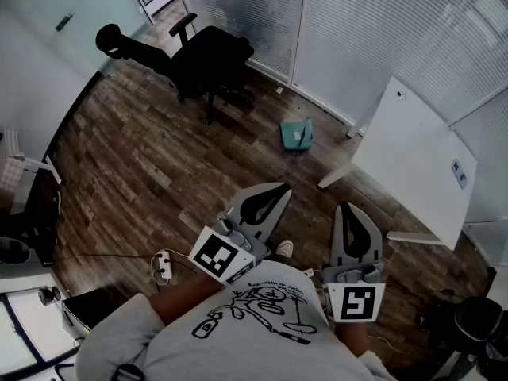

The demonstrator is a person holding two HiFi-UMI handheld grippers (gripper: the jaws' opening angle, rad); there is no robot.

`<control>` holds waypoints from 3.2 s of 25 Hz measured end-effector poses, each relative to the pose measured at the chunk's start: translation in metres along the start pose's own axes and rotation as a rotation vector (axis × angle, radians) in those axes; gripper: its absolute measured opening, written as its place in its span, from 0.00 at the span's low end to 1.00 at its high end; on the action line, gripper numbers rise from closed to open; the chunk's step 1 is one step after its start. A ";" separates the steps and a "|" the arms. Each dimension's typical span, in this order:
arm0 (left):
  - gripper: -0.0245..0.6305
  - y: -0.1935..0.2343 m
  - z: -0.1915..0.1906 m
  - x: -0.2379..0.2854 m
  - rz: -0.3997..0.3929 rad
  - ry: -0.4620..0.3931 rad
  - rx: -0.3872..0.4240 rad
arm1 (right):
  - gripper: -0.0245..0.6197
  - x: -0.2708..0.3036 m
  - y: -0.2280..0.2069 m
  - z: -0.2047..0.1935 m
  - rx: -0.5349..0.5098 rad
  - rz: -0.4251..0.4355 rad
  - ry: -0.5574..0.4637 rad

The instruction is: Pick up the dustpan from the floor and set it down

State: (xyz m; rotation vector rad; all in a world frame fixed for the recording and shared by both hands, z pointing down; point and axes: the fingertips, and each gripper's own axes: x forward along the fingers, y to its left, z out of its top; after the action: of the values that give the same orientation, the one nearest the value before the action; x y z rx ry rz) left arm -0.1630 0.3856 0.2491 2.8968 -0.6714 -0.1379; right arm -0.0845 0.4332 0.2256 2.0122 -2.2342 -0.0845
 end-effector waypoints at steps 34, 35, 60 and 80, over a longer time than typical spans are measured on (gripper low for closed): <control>0.04 0.064 -0.005 0.009 0.016 -0.004 0.001 | 0.05 0.061 0.005 -0.011 0.011 -0.014 -0.036; 0.04 0.064 -0.005 0.019 0.016 -0.005 0.003 | 0.05 0.065 -0.004 -0.010 0.010 -0.011 -0.039; 0.04 0.072 -0.013 0.193 0.082 -0.001 0.016 | 0.05 0.137 -0.158 -0.037 0.001 0.104 -0.035; 0.04 0.233 0.009 0.282 0.049 0.002 0.002 | 0.05 0.324 -0.180 -0.037 0.008 0.101 0.015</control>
State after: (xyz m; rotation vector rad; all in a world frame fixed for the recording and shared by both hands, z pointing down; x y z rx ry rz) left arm -0.0117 0.0532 0.2673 2.8794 -0.7418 -0.1277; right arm 0.0659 0.0941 0.2581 1.8937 -2.3255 -0.0504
